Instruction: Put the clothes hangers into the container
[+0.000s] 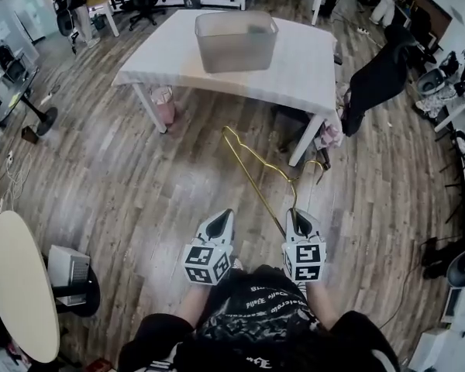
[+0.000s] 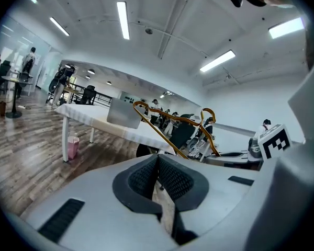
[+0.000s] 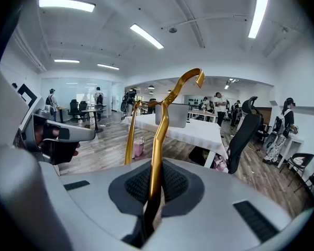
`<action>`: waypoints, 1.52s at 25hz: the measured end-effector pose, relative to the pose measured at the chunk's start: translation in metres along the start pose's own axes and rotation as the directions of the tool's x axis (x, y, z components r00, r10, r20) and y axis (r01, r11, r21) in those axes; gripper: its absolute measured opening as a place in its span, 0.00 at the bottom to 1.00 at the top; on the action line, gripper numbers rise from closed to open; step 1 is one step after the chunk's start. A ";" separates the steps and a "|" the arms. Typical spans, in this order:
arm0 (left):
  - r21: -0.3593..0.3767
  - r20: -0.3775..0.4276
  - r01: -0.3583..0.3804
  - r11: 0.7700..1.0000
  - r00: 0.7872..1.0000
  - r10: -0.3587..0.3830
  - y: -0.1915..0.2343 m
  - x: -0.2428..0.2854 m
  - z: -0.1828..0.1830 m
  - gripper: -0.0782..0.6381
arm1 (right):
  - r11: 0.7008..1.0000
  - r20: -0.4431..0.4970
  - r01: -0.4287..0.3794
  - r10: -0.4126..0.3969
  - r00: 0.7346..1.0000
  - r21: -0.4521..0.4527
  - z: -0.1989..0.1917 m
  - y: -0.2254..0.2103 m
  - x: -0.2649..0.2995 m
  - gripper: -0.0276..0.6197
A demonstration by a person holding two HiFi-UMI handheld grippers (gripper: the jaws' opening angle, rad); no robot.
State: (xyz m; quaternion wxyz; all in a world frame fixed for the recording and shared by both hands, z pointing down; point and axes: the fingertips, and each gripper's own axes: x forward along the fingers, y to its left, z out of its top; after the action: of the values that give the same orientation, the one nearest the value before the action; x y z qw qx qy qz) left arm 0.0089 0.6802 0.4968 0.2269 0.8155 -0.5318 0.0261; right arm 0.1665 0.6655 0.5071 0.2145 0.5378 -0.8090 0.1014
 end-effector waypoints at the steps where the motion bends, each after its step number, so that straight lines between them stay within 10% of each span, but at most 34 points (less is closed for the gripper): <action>1: -0.001 -0.006 0.009 1.000 1.000 -0.009 0.005 0.000 0.000 0.14 | 1.000 0.000 0.009 -0.009 1.000 0.003 0.001 0.003 0.003 0.05; 17: 0.007 0.010 -0.011 1.000 1.000 0.011 0.071 0.041 0.018 0.14 | 0.999 0.016 0.039 -0.039 0.999 0.014 0.027 0.003 0.067 0.06; 38: 0.006 0.011 -0.158 0.987 0.987 0.158 0.083 0.327 0.088 0.14 | 0.986 0.033 -0.142 0.145 0.989 -0.085 0.111 -0.195 0.303 0.06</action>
State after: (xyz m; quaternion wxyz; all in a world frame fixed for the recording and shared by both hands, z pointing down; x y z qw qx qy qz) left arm 0.0597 0.3379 0.5390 0.2182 0.7717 -0.5959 0.0415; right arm 0.2184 0.2929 0.5338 0.2129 0.4706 -0.8532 0.0725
